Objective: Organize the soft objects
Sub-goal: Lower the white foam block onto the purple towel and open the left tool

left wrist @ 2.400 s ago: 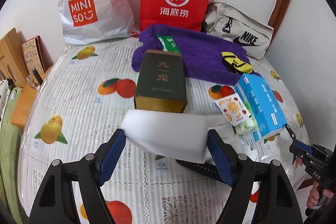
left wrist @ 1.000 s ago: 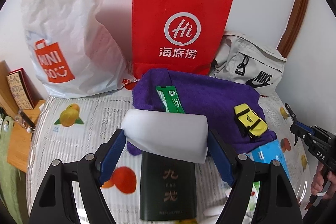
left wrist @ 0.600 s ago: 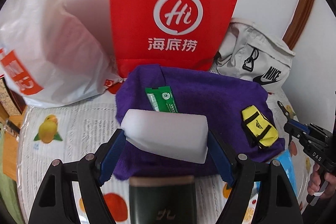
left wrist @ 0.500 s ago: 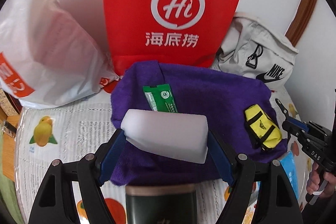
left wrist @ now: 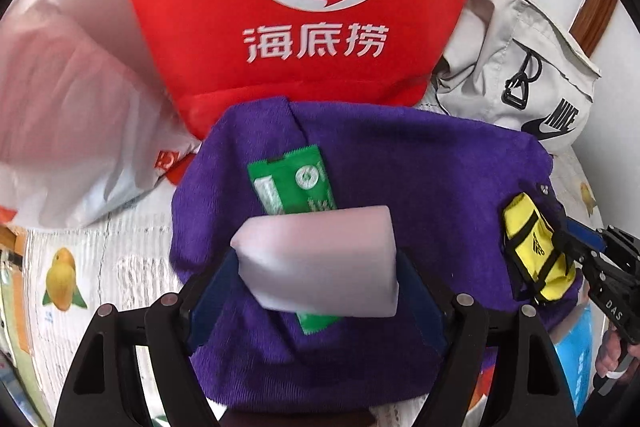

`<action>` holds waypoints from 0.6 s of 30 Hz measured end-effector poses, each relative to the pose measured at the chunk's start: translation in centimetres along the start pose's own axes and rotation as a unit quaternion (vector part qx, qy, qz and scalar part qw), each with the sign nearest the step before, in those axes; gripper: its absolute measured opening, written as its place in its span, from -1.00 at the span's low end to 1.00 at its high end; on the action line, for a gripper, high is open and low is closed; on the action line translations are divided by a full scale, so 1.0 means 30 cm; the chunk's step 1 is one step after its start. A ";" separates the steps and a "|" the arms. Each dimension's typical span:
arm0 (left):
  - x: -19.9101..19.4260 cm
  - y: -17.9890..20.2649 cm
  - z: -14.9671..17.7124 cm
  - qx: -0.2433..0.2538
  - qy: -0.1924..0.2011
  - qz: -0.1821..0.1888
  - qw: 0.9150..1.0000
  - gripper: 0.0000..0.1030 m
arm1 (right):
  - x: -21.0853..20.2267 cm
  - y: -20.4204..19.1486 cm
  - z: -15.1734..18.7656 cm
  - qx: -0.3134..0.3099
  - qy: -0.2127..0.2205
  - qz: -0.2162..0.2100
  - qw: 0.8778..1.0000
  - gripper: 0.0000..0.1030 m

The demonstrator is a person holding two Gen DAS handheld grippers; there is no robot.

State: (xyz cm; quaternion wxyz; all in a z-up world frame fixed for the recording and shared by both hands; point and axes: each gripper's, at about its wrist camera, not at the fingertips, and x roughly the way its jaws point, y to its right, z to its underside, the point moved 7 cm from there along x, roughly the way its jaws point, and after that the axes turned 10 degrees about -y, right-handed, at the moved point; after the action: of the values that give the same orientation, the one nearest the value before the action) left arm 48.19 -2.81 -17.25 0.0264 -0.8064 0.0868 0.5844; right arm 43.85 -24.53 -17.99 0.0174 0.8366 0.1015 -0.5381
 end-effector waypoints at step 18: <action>0.016 0.004 -0.015 -0.004 0.000 0.003 1.000 0.60 | 0.032 0.003 0.005 -0.007 -0.015 0.003 1.000 -0.47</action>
State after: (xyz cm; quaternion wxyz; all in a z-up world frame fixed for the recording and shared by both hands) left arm 48.75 -3.03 -17.56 0.0216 -0.8061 0.0874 0.5849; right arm 44.11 -24.49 -18.93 0.0266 0.8284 0.1027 -0.5500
